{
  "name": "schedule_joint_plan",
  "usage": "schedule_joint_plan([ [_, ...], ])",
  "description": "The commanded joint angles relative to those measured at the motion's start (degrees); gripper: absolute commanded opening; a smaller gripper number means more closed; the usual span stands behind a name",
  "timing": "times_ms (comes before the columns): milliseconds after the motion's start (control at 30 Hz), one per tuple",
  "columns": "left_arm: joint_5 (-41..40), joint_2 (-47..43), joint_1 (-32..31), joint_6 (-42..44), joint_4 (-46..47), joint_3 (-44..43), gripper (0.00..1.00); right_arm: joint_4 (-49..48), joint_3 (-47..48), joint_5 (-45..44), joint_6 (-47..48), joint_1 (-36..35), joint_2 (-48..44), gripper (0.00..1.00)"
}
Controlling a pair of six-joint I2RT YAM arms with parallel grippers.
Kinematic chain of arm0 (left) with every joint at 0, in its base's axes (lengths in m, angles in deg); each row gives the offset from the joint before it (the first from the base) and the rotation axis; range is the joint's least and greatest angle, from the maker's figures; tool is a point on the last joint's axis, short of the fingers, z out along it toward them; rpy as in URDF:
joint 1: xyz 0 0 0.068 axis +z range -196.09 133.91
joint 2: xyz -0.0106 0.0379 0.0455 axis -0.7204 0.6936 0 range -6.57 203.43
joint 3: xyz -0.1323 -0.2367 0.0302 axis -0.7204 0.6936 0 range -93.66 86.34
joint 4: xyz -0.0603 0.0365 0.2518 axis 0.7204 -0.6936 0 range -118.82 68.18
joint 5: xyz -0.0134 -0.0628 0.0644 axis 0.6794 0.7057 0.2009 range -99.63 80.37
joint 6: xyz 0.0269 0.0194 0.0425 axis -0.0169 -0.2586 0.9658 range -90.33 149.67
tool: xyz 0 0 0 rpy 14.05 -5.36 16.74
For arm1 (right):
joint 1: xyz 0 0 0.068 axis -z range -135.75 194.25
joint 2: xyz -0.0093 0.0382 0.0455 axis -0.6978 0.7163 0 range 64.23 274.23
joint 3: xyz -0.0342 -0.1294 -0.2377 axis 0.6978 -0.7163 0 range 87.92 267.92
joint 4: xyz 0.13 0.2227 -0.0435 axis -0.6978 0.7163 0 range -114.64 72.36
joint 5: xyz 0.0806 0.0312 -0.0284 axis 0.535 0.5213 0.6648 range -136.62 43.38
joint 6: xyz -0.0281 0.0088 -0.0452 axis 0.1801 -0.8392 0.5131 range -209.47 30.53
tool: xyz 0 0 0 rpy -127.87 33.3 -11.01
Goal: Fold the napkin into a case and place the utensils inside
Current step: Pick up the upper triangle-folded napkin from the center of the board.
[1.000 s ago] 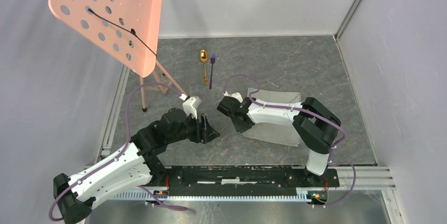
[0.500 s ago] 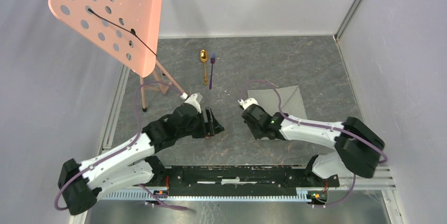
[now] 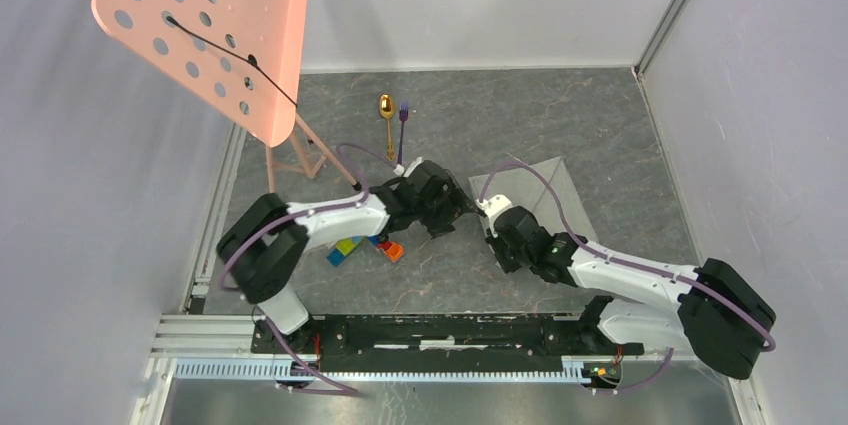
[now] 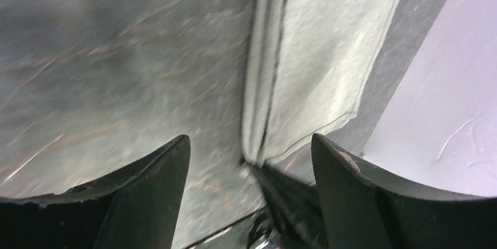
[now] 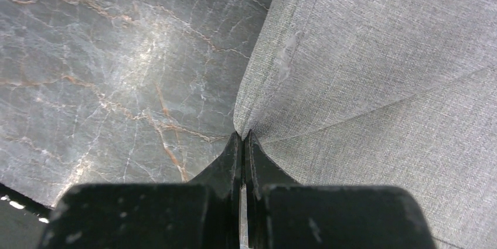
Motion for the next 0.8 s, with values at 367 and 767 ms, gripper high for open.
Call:
schedule_joint_plan([
  [367, -10.4, 18.9, 0.3, -9.4, 20.3, -5.2, 0.69, -4.6, 0.4, 7.3, 3.2, 4.1, -3.3, 0.00],
  [767, -11.5, 23.8, 0.7, -10.5, 28.2, -4.3, 0.59, -3.4, 1.2, 9.6, 4.0, 6.5, -5.1, 0.00],
])
